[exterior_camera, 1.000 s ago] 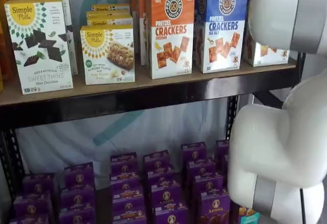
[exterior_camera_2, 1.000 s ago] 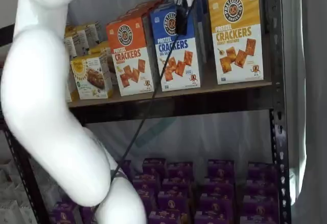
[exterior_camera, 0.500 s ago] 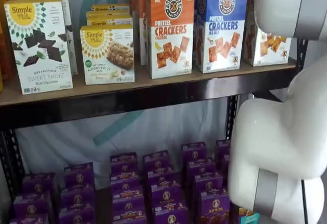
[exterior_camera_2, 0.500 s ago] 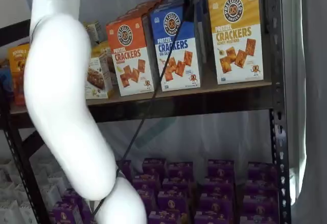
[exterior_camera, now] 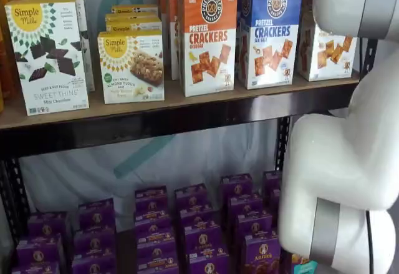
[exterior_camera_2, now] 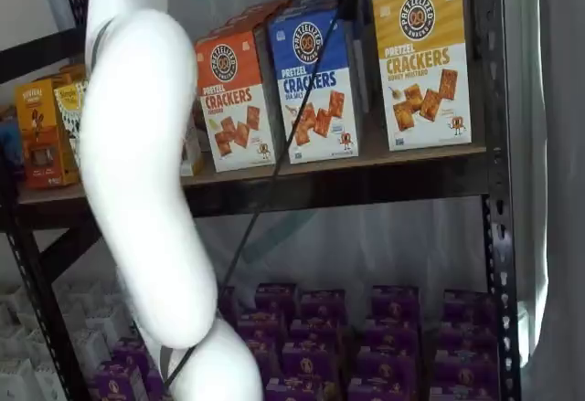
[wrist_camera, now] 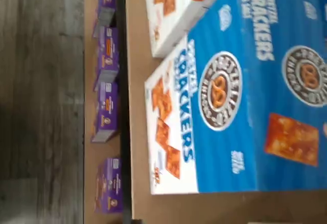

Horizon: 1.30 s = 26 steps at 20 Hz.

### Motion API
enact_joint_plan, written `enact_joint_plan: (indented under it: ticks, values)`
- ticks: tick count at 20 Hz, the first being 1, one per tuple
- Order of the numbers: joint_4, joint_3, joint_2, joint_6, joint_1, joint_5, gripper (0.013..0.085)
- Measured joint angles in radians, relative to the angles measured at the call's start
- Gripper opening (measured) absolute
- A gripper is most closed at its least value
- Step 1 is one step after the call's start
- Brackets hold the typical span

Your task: Retrieve the yellow and white box located on the top shelf, the sixth one from the left

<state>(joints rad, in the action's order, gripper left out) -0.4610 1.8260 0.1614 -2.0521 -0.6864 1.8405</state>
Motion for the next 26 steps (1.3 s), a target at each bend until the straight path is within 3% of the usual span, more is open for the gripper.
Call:
enact_joint_plan:
  ticks: [6,14,26]
  values:
    - [0.022,0.098,-0.077,-0.013,-0.002,-0.012,0.085]
    - [0.056,0.095,-0.104,-0.046,0.01,-0.117,0.085]
    - [0.145,0.205,-0.209,-0.042,0.047,-0.071,0.085]
